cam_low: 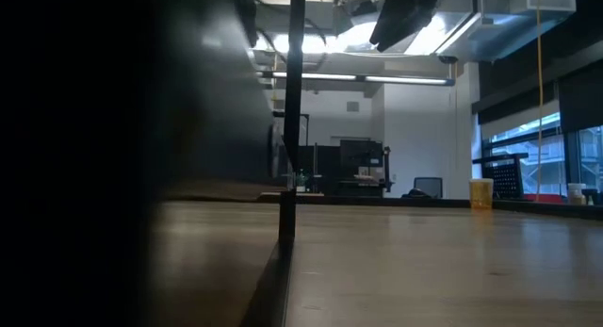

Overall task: Pick and place medicine bottles onto shelf by color
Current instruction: Put the white pill bottle on the shelf aligned with the other white pill bottle

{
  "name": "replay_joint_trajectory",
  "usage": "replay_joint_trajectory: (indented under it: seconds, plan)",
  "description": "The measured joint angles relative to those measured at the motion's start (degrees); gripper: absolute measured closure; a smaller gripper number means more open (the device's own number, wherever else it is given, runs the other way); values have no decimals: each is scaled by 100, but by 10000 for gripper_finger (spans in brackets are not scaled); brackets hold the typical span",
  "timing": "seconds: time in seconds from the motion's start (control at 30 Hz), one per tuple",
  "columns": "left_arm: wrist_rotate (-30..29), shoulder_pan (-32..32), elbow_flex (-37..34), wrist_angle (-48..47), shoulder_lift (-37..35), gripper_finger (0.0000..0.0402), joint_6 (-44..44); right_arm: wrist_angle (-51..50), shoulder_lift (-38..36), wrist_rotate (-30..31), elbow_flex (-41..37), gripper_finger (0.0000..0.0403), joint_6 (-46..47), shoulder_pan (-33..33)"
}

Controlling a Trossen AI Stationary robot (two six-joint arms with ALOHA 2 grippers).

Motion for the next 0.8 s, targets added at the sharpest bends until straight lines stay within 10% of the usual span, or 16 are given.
replay_joint_trajectory:
  seconds: [0.8]
  plan:
    - [22, -1302, 2, -1212, -1359, 221, -707, 60, 0, 1, 0, 146, 0, -1]
